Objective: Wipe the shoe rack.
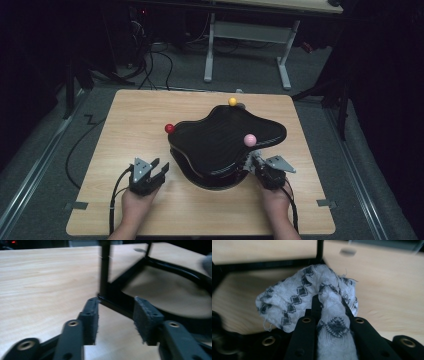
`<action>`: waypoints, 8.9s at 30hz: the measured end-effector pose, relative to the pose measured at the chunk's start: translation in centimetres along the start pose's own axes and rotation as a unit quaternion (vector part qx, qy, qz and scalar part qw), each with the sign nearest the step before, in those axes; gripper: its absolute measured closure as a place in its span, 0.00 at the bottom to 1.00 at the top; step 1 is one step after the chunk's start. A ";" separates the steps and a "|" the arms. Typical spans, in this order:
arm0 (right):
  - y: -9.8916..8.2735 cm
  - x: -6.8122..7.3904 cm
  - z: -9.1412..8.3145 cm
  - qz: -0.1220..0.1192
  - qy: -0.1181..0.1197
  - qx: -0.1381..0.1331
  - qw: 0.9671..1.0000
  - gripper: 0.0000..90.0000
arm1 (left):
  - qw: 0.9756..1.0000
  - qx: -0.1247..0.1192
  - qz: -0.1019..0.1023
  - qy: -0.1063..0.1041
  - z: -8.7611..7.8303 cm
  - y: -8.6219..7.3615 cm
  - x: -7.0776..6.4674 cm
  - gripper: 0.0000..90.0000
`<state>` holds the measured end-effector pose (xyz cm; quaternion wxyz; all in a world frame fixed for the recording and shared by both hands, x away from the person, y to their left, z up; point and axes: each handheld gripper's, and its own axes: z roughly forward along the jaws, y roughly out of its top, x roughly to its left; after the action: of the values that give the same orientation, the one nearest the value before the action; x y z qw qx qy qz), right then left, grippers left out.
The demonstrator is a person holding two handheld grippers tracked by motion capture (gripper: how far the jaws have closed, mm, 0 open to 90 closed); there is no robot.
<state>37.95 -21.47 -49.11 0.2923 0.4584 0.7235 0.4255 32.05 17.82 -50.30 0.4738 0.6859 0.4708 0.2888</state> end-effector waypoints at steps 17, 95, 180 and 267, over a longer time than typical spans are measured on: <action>-2.2 3.5 -1.2 -0.029 0.046 0.035 0.998 0.91 | 0.999 0.029 -0.006 -0.044 0.5 -0.7 -4.1 0.70; -2.7 6.6 -3.0 -0.044 0.089 0.041 0.994 0.90 | 0.993 0.104 0.054 -0.033 1.9 -0.1 -5.4 0.79; -0.4 10.6 2.1 -0.117 0.092 0.048 0.988 0.90 | 0.998 -0.014 0.044 -0.041 -4.6 -0.5 -6.2 0.83; -0.6 11.4 1.9 -0.120 0.090 0.044 0.988 0.90 | 0.998 -0.026 -0.045 0.041 -7.4 -1.7 1.6 0.83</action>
<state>34.52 -10.56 -50.92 0.2542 0.3404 0.8146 0.3949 25.80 22.25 -49.11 0.4847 0.6389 0.5124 0.3072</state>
